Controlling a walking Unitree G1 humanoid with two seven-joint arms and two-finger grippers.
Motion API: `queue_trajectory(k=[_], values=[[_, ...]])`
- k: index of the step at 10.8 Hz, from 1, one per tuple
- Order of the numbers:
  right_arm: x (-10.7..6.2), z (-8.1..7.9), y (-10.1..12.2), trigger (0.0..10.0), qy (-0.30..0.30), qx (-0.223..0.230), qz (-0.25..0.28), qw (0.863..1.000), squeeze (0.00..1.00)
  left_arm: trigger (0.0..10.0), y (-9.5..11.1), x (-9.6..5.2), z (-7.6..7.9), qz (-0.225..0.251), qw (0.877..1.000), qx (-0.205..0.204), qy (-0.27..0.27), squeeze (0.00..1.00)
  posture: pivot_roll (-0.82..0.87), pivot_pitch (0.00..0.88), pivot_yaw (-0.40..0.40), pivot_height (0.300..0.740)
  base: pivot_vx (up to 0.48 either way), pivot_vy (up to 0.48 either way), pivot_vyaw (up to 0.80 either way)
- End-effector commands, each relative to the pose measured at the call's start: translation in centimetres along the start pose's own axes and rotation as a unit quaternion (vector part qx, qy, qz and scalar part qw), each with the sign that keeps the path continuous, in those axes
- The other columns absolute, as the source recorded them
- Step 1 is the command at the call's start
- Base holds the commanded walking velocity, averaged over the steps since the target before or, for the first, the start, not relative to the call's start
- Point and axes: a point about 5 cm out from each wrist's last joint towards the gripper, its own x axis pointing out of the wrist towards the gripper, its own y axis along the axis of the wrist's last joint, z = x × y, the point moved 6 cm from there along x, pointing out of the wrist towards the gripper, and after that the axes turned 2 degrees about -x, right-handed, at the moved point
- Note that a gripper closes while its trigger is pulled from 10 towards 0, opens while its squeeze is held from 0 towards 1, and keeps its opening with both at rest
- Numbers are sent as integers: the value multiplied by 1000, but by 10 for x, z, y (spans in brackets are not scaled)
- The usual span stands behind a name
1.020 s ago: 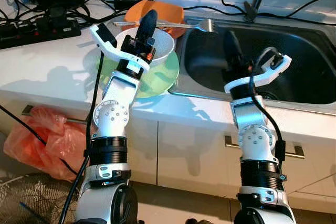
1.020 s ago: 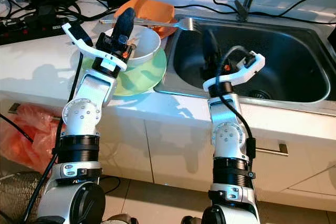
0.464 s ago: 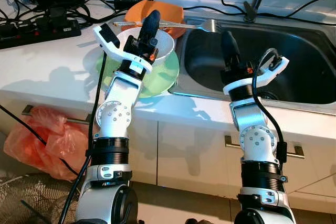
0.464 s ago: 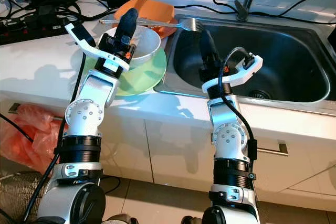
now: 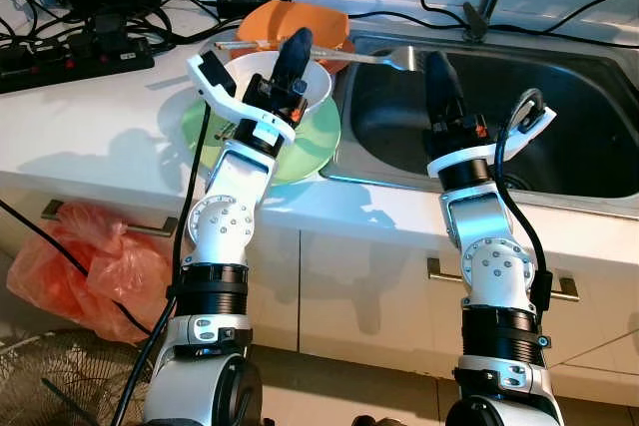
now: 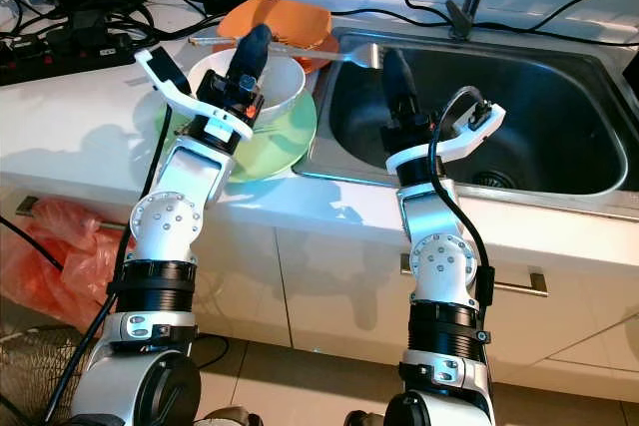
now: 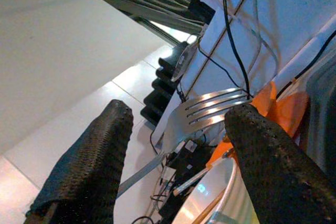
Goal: Kitchen organization
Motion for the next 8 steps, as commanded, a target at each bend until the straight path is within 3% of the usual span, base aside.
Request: queue_trajectory(k=[1, 8], values=[[-3, -2, 1, 10000, 6, 5, 3, 1000, 0, 10000, -43, 0, 11, -11, 997, -81, -11, 0, 147, 72, -9, 740, 0, 0, 0], [-3, -1, -1, 10000, 4, 8, -4, 1000, 0, 10000, -54, 1, 19, -35, 996, -79, -26, 0, 149, 70, -9, 740, 0, 0, 0]])
